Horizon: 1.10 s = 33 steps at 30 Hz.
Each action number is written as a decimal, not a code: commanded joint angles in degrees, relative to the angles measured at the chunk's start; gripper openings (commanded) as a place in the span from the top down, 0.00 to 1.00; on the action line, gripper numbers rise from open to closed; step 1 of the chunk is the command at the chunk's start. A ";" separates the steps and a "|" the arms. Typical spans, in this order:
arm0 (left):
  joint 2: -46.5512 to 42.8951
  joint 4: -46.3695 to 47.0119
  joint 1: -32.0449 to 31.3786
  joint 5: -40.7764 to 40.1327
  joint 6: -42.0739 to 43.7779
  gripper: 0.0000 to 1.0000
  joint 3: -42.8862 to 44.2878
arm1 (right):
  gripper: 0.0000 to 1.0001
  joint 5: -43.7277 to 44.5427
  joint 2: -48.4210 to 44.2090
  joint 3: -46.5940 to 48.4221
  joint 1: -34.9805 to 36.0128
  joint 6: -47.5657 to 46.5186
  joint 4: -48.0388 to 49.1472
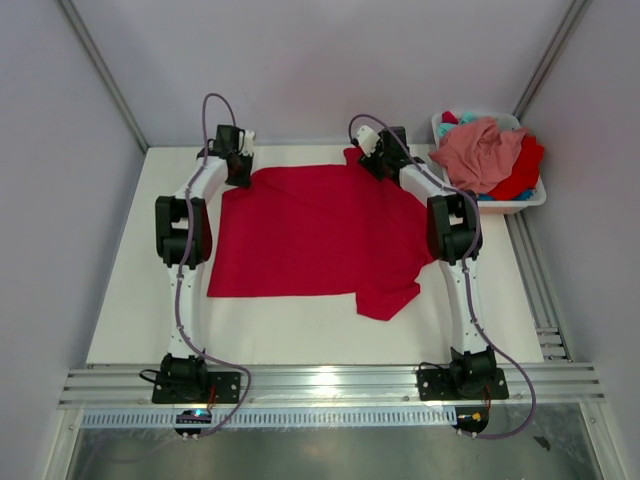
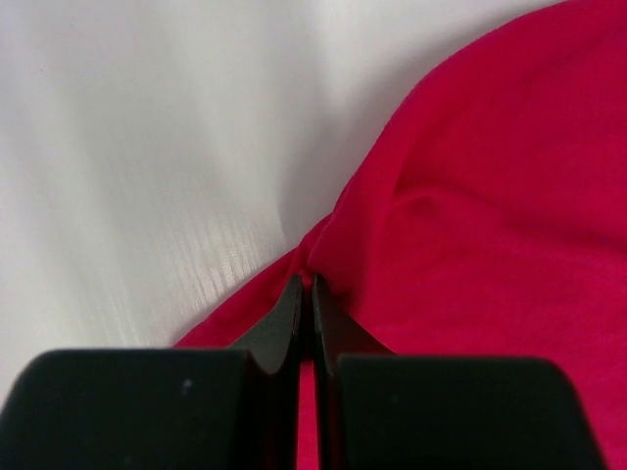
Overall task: Fold and stack the t-shirts
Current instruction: Flatten the tshirt out
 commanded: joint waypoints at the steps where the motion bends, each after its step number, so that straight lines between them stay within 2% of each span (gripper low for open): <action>1: -2.77 1.44 -0.22 0.78 -0.37 1.00 -0.10 | 0.36 -0.15 0.79 3.17 0.70 -1.27 1.98; 8: -3.03 1.35 -0.22 0.95 -0.38 1.00 -0.19 | 0.41 0.11 1.49 3.79 1.05 -2.94 0.66; 10: -3.03 1.26 -0.13 1.13 -0.55 1.00 -0.28 | 0.45 0.11 1.49 3.88 0.96 -3.12 0.66; 12: -3.03 1.35 -0.22 1.22 -0.55 1.00 -0.37 | 0.53 0.20 1.67 3.88 0.96 -3.29 0.48; 13: -2.94 1.26 -0.13 1.31 -0.64 1.00 -0.37 | 0.62 0.29 1.76 4.05 0.96 -3.38 0.39; 15: -2.94 1.26 -0.13 1.48 -0.73 1.00 -0.45 | 0.72 0.46 1.93 4.32 1.05 -3.56 0.04; 16: -3.03 1.17 -0.13 1.48 -0.81 1.00 -0.54 | 0.82 0.46 2.02 4.41 1.05 -3.73 -0.05; 19: -3.21 1.09 -0.22 1.57 -0.64 1.00 -0.80 | 0.97 0.64 1.93 4.23 1.05 -3.91 -0.05; 27: -3.91 1.87 -0.13 1.48 -0.38 1.00 -2.47 | 0.97 3.79 1.05 1.25 1.05 -3.73 3.82; 33: -4.44 2.49 -0.13 0.43 0.24 1.00 -3.00 | 0.97 7.58 -1.49 -2.97 1.05 -3.56 13.13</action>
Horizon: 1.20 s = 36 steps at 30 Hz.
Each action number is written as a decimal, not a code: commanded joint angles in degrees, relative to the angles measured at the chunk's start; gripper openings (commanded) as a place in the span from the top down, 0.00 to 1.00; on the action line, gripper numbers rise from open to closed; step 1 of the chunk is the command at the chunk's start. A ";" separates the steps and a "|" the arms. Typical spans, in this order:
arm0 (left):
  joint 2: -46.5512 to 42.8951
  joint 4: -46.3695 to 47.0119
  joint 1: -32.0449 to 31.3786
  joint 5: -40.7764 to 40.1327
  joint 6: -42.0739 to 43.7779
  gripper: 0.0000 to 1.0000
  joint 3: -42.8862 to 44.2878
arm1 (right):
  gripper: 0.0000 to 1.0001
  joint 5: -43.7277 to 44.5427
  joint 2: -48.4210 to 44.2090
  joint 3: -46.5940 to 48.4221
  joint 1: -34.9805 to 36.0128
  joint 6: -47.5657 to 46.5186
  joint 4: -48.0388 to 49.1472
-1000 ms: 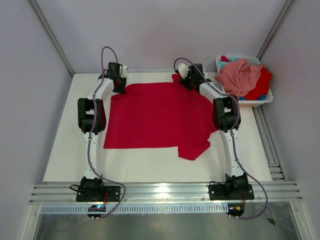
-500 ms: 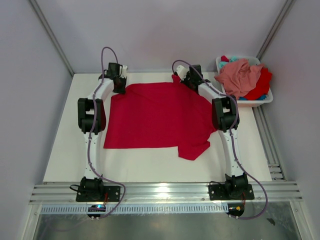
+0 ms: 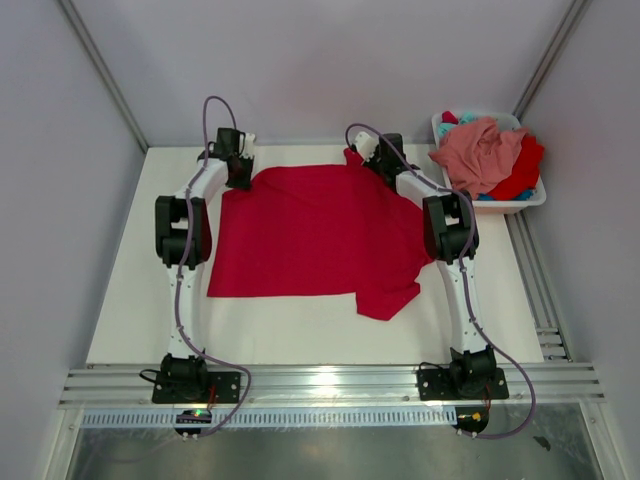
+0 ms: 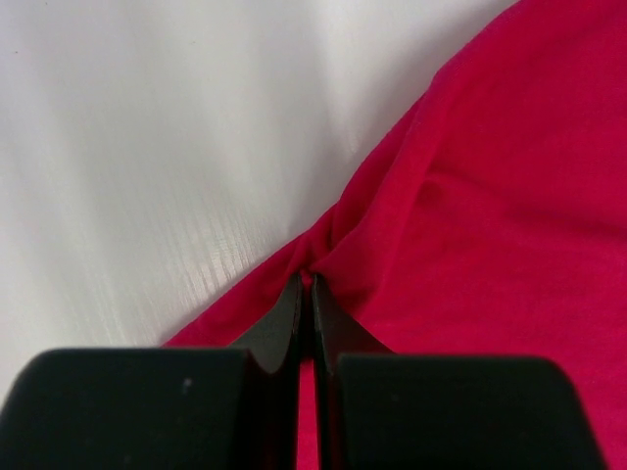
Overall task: Fold and stack the t-shirts
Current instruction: Flatten the tshirt out
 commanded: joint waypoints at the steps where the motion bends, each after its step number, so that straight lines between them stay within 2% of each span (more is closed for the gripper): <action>1: -3.93 1.29 -0.13 -0.10 0.20 1.00 -0.36 | 0.97 3.69 -4.16 -2.06 0.46 -0.08 8.63; 10: -3.32 0.94 -0.22 -1.50 -0.42 1.00 5.17 | 0.97 6.07 -8.38 -1.01 0.46 0.79 11.10; 19: -4.72 0.15 -0.13 -5.98 2.13 1.00 13.00 | 0.97 8.88 -13.04 -4.61 0.46 2.46 14.09; 25: -8.06 0.24 -0.22 -8.53 3.97 1.00 11.86 | 0.97 10.37 -16.99 -8.03 0.46 3.96 12.77; 31: -10.79 -1.95 0.75 -10.03 5.12 1.00 10.98 | 0.97 10.90 -23.76 -15.76 0.46 3.96 12.07; 36: -12.46 -3.36 1.36 -9.15 6.34 1.00 5.71 | 0.97 11.61 -28.77 -21.74 0.19 4.57 8.31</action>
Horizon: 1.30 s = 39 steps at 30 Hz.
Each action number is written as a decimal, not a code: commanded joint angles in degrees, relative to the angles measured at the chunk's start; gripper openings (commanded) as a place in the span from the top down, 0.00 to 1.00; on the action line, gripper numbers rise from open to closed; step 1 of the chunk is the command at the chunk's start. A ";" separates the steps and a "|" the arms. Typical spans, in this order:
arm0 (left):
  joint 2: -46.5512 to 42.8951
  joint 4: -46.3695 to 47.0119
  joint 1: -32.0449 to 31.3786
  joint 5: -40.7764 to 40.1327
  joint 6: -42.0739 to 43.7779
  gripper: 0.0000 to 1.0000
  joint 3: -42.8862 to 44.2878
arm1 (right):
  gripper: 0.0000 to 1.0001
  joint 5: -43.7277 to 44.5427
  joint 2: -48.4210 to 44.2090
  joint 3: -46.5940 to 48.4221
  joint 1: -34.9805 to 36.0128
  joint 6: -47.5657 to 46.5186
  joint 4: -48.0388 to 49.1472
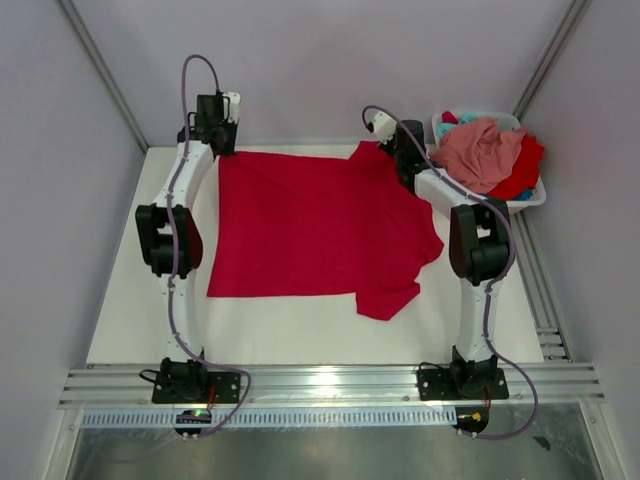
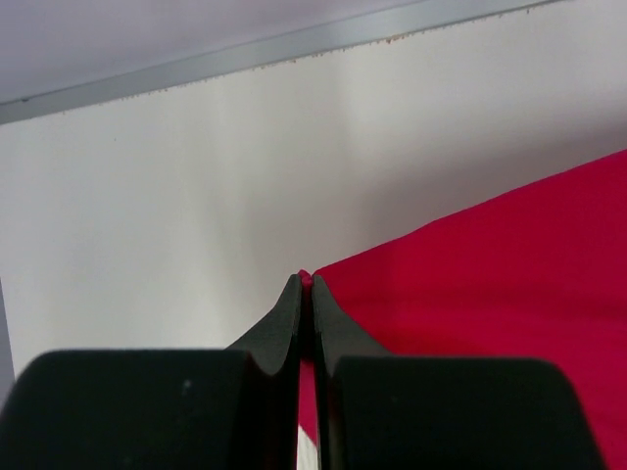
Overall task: Fold and stack the t-shirts
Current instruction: Flatten the tshirt out, then fold the tshirt
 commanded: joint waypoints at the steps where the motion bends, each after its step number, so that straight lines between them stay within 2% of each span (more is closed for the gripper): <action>1: -3.13 -1.92 0.86 -0.76 2.41 1.00 -2.60 | 0.97 1.46 -7.04 -1.79 0.22 2.64 -1.78; 7: -2.68 -5.27 1.04 1.61 2.33 1.00 -2.42 | 0.97 0.85 -12.23 -7.68 0.13 5.64 -4.78; 15: -4.09 -10.71 1.39 12.59 1.01 1.00 -1.46 | 0.97 -1.08 -18.29 -12.25 0.13 7.23 -10.20; 27: -10.68 -14.06 2.00 15.76 2.24 1.00 -7.08 | 0.97 -2.49 -23.05 -17.17 -0.05 7.40 -12.07; 33: -16.48 -14.76 3.41 20.68 0.57 1.00 -13.13 | 0.97 -5.38 -26.12 -17.96 -0.22 9.42 -15.85; 35: -19.37 -12.92 3.41 22.35 -0.56 1.00 -16.29 | 0.97 -5.91 -27.52 -18.75 -0.22 11.00 -16.29; 39: -22.98 -6.16 3.58 20.25 -1.19 1.00 -26.48 | 0.97 -7.58 -29.64 -21.04 -1.89 15.84 -15.85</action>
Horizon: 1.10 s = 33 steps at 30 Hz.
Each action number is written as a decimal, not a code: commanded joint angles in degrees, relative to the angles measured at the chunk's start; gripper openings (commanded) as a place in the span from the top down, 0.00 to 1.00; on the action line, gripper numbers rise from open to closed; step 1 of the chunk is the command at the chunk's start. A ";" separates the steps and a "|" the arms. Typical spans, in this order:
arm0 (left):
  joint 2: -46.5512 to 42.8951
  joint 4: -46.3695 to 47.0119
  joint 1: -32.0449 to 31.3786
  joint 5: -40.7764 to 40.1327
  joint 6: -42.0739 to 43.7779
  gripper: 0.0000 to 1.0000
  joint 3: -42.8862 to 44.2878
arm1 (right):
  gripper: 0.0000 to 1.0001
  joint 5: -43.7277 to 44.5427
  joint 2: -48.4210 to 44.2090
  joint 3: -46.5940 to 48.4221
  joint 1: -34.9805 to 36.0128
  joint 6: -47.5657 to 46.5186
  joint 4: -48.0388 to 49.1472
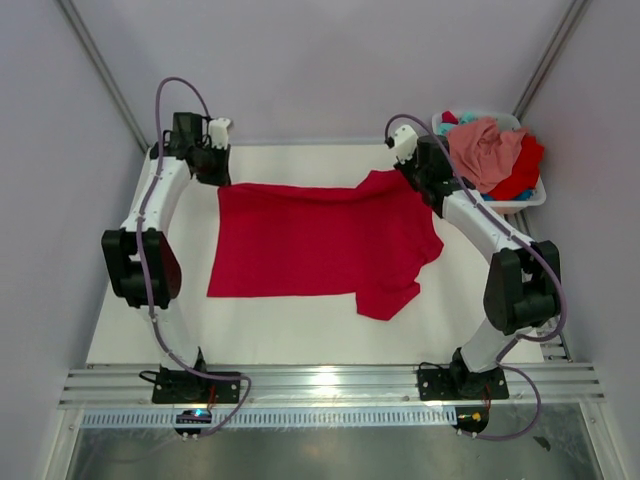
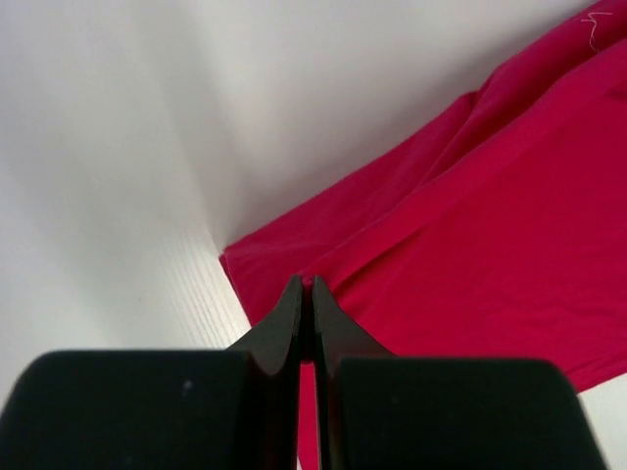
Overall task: Fold and stack the t-shirts
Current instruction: Fold the tshirt
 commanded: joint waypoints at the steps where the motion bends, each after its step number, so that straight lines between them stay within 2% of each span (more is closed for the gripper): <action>1: -3.27 5.87 0.42 1.08 -1.23 1.00 -5.37 | 0.97 -2.19 -3.96 -1.76 -2.24 5.22 0.36; 7: -1.78 5.79 1.91 2.31 -1.14 1.00 -6.25 | 0.97 -0.35 -3.26 -5.62 -4.88 5.84 1.68; 13: -4.15 8.42 4.72 1.43 0.53 1.00 -9.94 | 0.97 0.89 -3.96 -8.79 -6.64 6.10 4.32; 23: -4.59 10.62 9.64 3.72 0.70 1.00 -13.72 | 0.97 1.24 -3.70 -10.20 -8.58 5.92 5.29; 33: -3.89 8.61 9.73 5.99 2.55 1.00 -15.40 | 0.97 -0.34 -4.92 -11.09 -8.84 5.66 3.45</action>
